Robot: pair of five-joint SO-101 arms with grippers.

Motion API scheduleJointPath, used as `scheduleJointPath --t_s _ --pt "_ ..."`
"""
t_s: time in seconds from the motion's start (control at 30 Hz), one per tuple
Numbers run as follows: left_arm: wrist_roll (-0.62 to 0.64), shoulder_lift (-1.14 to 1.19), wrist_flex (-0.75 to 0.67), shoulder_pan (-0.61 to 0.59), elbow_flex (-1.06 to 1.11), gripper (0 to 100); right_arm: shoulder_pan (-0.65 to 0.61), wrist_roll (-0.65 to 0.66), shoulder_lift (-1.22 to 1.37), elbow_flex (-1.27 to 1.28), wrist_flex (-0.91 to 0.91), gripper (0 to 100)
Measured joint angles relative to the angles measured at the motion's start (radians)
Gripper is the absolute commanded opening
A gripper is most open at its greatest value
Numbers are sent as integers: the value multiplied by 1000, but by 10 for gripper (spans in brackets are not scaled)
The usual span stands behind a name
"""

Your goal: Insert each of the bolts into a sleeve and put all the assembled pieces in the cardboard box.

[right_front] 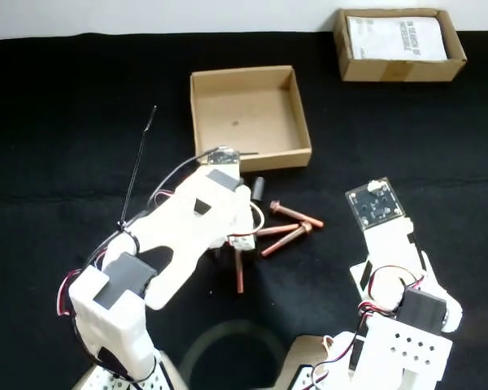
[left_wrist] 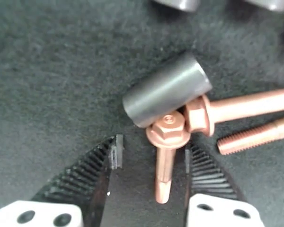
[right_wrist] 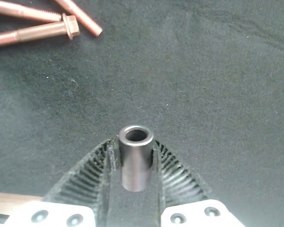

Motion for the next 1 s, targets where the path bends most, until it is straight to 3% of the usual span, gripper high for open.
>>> scheduleJointPath --t_s 0.1,0.23,0.43,0.7,1.0 --pt "0 0 -31 0 6 211 0 0 0 0 0 8" --pt "0 0 -57 3 5 0 0 0 0 0 0 8" --pt "-21 -3 -57 8 -15 9 0 0 0 0 0 8" --pt "-31 14 269 -6 -213 9 0 0 0 9 -34 8" --pt "-32 14 615 -3 -689 9 -52 0 0 150 -328 7"
